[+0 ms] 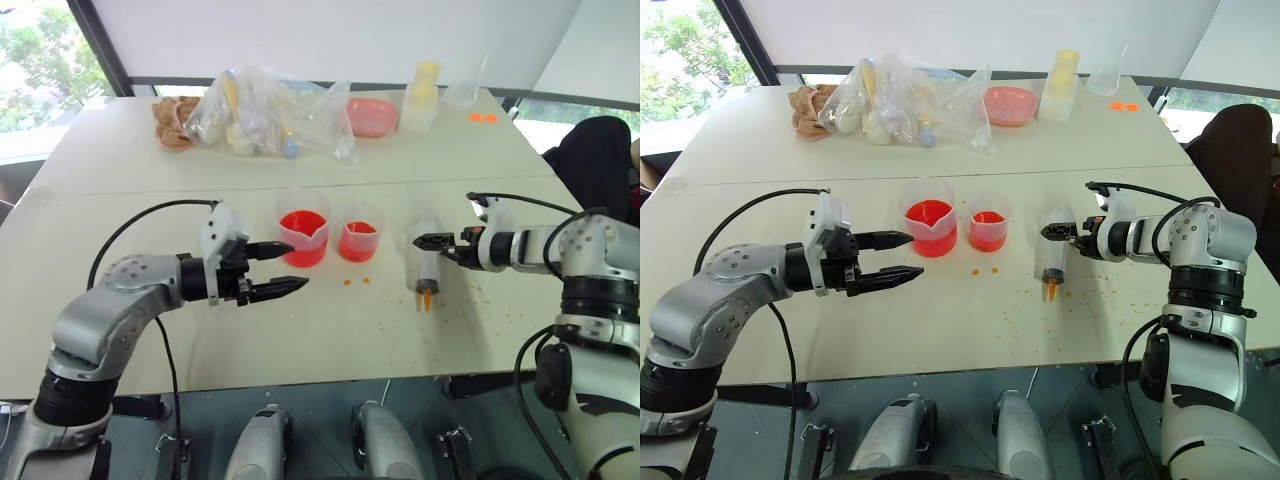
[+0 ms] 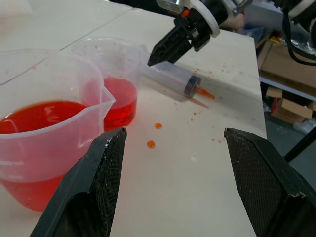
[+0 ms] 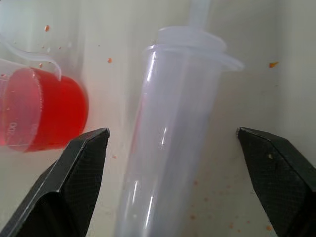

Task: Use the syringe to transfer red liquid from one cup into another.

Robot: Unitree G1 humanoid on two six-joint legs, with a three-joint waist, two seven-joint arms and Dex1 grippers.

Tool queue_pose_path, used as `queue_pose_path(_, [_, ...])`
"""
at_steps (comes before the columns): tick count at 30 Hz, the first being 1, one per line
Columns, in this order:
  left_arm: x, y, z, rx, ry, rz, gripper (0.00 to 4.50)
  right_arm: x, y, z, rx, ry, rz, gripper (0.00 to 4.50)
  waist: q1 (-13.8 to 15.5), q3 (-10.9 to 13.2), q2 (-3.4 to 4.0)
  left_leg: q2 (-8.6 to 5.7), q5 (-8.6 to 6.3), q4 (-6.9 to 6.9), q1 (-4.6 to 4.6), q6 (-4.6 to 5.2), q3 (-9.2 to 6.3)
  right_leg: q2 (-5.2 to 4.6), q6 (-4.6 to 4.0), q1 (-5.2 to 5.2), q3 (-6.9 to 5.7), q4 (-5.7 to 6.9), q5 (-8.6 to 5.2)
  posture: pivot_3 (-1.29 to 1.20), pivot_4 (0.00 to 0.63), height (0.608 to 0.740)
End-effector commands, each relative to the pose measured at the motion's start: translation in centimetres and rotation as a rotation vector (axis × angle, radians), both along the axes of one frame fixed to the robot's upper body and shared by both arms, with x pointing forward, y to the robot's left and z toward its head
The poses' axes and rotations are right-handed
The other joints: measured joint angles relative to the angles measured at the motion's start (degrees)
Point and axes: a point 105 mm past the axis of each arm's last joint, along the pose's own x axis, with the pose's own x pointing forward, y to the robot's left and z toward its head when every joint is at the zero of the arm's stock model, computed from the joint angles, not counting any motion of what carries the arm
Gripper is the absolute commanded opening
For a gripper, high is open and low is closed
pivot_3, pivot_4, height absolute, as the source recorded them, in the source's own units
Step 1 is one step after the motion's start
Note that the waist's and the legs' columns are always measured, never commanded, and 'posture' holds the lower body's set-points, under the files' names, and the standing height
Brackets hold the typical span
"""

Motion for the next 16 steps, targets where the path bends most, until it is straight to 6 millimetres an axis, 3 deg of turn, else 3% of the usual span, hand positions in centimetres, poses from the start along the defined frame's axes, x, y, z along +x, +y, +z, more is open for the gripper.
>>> queue_pose_path(1, [0.6,1.5,1.1,-0.09,0.027,0.079,3.31,-1.2,-0.5,3.0,0.007,-0.134,0.079,4.46,0.2,0.0,0.03,0.01,0.0,0.0,0.0,0.0,-0.02,0.0,0.0,0.0,-0.01,0.0,0.0,0.0,0.15,0.74])
queue_pose_path(3, [1.3,3.0,1.3,-0.142,0.044,0.156,3.31,-3.0,-0.3,4.5,0.052,-0.2,0.171,4.46,0.2,0.0,0.06,0.03,-0.01,0.0,-0.04,0.03,-0.06,-0.03,0.03,-0.02,-0.05,-0.01,0.0,0.0,0.15,0.74])
queue_pose_path(7, [1.5,5.4,0.9,-0.165,0.067,0.269,3.31,-5.3,-2.3,6.4,0.134,-0.32,0.164,4.46,0.0,0.0,0.03,0.03,-0.06,-0.01,-0.03,0.1,-0.04,-0.02,0.05,-0.01,-0.06,-0.04,0.0,0.0,0.15,0.74])
queue_pose_path(11, [0.3,8.2,-1.7,-0.051,0.11,0.378,3.31,-8.2,-3.5,8.9,0.133,-0.545,0.186,4.46,-0.1,0.0,0.07,0.1,-0.11,-0.04,0.01,0.16,0.0,-0.01,0.04,-0.02,-0.05,-0.04,-0.01,0.0,0.15,0.74])
queue_pose_path(16, [-0.7,10.9,-3.1,-0.058,0.149,0.508,3.31,-11.0,-3.8,5.6,-0.088,-0.599,0.234,4.46,0.3,0.0,-0.02,0.17,-0.12,-0.04,0.04,0.17,0.0,-0.02,-0.15,0.03,-0.06,-0.08,-0.15,0.0,0.15,0.74])
